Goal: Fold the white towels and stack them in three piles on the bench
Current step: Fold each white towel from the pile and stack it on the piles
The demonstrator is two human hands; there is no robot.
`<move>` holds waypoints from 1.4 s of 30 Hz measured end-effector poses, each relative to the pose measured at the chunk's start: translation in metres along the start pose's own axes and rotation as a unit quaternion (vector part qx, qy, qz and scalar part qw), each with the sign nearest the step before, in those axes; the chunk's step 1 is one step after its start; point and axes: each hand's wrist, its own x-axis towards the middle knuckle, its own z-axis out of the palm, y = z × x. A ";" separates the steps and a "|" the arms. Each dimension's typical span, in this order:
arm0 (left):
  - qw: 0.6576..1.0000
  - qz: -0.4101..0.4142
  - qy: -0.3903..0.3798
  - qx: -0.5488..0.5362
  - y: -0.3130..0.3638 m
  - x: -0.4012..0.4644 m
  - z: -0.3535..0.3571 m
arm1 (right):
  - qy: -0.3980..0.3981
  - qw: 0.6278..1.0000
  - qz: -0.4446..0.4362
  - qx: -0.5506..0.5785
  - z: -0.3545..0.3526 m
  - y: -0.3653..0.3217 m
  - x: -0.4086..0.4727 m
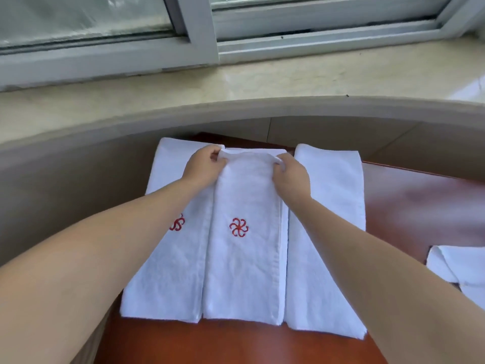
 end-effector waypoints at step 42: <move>0.868 0.115 -0.297 0.382 -0.084 -0.370 0.040 | -0.226 0.888 -0.083 -0.391 0.008 0.106 -0.355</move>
